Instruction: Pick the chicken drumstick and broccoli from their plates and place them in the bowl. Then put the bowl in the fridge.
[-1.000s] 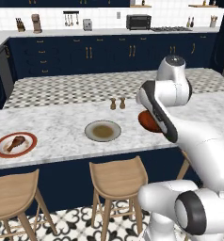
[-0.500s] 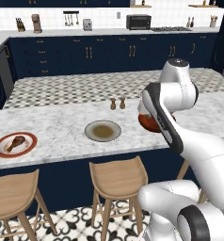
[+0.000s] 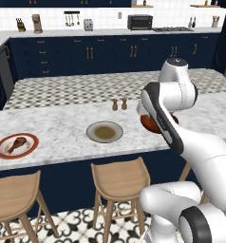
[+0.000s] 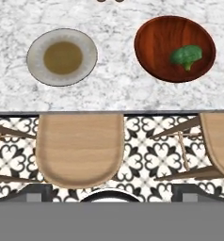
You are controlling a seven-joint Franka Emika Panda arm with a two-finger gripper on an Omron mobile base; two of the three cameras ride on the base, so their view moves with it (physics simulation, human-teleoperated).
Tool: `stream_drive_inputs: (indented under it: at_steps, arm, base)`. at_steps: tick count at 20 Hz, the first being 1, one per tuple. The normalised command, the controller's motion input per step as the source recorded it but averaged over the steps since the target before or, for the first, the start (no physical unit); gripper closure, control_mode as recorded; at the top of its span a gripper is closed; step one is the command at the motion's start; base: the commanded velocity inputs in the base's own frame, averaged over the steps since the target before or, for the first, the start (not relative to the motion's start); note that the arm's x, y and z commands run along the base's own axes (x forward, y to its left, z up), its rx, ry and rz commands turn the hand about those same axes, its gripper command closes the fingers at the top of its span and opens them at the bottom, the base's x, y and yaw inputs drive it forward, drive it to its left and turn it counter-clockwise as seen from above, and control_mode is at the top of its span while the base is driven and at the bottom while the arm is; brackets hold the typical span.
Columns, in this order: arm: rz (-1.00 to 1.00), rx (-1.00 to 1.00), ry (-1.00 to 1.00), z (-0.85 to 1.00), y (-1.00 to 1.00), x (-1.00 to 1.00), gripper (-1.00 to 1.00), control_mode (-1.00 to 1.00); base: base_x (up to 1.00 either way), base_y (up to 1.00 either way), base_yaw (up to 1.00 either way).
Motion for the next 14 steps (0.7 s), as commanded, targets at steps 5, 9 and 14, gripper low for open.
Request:
stream_drive_inputs:
  at_steps: [5,9,14]
  arm:
    - [0.0,0.0,0.0,0.0,0.0,0.0,-1.0,1.0]
    - [0.0,0.0,0.0,0.0,0.0,0.0,-1.0,1.0]
    - [0.0,0.0,0.0,0.0,0.0,0.0,-1.0,1.0]
  base:
    - [0.0,0.97,0.0]
    - [0.0,1.0,0.0]
    - [0.03,0.67,0.0]
